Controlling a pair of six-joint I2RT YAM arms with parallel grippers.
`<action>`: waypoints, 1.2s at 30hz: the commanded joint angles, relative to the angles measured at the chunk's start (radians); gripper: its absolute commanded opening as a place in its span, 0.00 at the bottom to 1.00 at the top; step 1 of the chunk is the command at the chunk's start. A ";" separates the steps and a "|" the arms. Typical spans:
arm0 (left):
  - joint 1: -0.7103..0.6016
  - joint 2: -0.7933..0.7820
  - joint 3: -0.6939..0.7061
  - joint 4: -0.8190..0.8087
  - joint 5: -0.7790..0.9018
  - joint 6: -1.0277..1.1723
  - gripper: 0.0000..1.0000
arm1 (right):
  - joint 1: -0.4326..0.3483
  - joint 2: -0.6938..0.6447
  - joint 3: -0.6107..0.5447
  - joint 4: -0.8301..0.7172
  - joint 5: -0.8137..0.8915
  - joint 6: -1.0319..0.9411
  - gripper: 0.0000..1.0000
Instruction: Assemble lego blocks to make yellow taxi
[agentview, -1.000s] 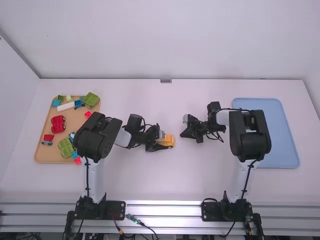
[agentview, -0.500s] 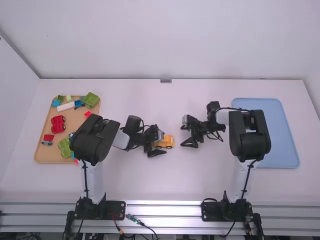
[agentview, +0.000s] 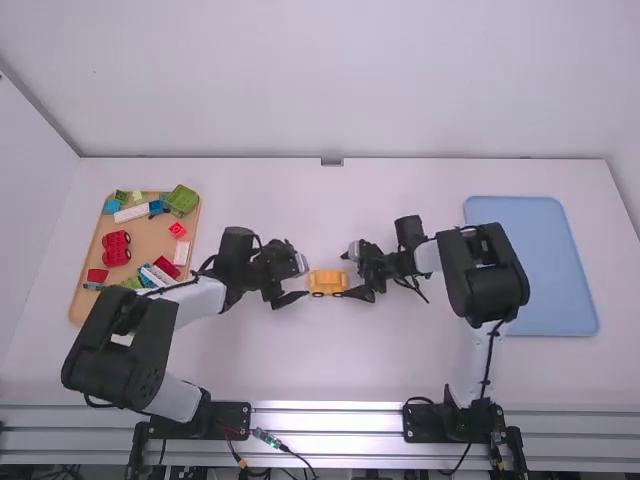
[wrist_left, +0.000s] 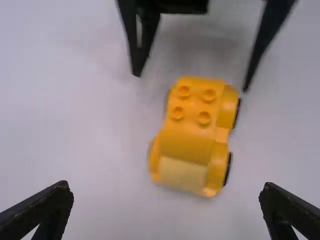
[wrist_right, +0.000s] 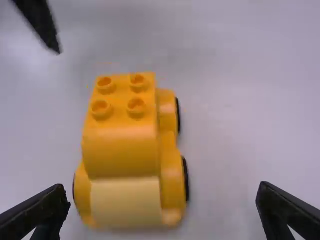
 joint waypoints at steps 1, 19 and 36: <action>0.079 -0.018 -0.017 -0.019 0.097 0.011 0.99 | 0.047 -0.031 -0.049 0.091 0.019 0.188 0.99; 0.200 -0.018 -0.017 -0.091 0.247 0.071 0.99 | 0.112 0.111 0.029 0.203 0.020 0.310 0.99; 0.200 -0.018 -0.017 -0.068 0.244 0.053 0.99 | 0.112 0.119 -0.014 0.192 -0.002 0.242 0.47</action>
